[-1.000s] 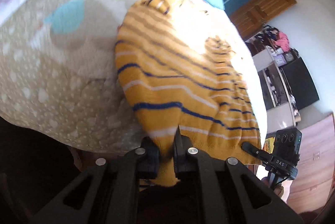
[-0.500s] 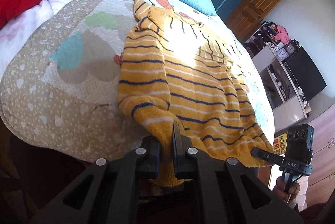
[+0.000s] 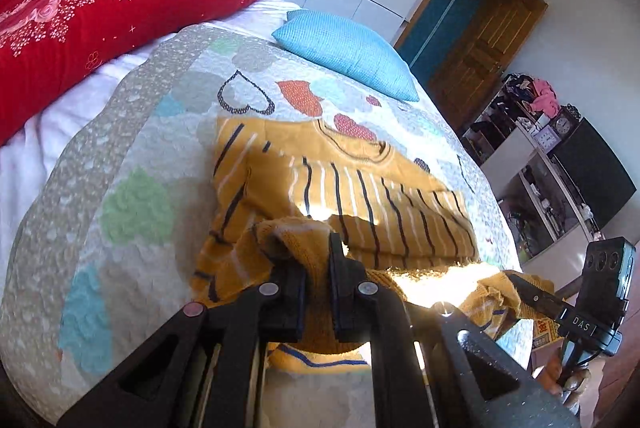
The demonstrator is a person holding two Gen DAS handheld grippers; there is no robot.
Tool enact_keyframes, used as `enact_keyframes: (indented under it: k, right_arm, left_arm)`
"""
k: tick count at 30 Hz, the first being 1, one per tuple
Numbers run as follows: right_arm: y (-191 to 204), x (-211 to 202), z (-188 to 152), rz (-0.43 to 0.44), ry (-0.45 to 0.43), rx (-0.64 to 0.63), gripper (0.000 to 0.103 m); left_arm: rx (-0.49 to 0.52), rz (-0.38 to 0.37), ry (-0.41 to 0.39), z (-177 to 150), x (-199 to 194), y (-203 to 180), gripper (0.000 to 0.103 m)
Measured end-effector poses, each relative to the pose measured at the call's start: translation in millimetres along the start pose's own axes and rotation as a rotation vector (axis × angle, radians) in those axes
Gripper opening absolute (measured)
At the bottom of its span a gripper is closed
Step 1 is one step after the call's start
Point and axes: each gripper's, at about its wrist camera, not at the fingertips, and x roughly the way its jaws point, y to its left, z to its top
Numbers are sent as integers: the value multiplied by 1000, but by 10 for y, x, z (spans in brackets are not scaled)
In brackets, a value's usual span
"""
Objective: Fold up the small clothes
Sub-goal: 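Lift the hem with both grippers and fold it up toward the collar, then open both grippers and pull them back from the folded sweater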
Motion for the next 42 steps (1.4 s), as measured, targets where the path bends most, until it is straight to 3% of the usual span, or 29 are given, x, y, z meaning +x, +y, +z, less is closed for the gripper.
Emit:
enact_keyframes:
  k: [5,10,18,21,23,26,28,29,35,37,42]
  right_arm:
    - [-157,397,490,-49,21,18,6]
    - [-320,787,783,-87,55,20,6]
    - [-882,1490,1212,-115,118,140,11]
    - [-1126,1708,1289,-100,130,220,22]
    - [-1235,1807,1306,-84,131,259,36]
    - [-1353,1881,1326,-25,108,321,48]
    - [-1400,1892,1349,5,87,354,59]
    - [-1420,1894,1368,9,77,367,61]
    - [-1501,1840,1557,-43,26,419,67]
    - [-1520,1743,1643,-103,1,419,73]
    - [-1421,1253,1649,-181,-37,342,74]
  left_arm:
    - [-49,47,33,350,470,128,9]
    - [-24,107,86,555,956,219,9]
    - [-109,84,147,901,1558,474,11]
    - [-162,51,169,976,1724,602,11]
    - [-195,14,178,1003,1792,678,16]
    - [-271,-66,162,1030,1784,825,34]
    - [-327,-70,121,1056,1715,936,63]
    - [-353,-54,99,1075,1675,996,67]
    - [-432,-18,71,1126,1447,1249,69]
    - [-405,5,68,1110,1306,1216,69]
    - [-291,81,52,938,882,1065,72]
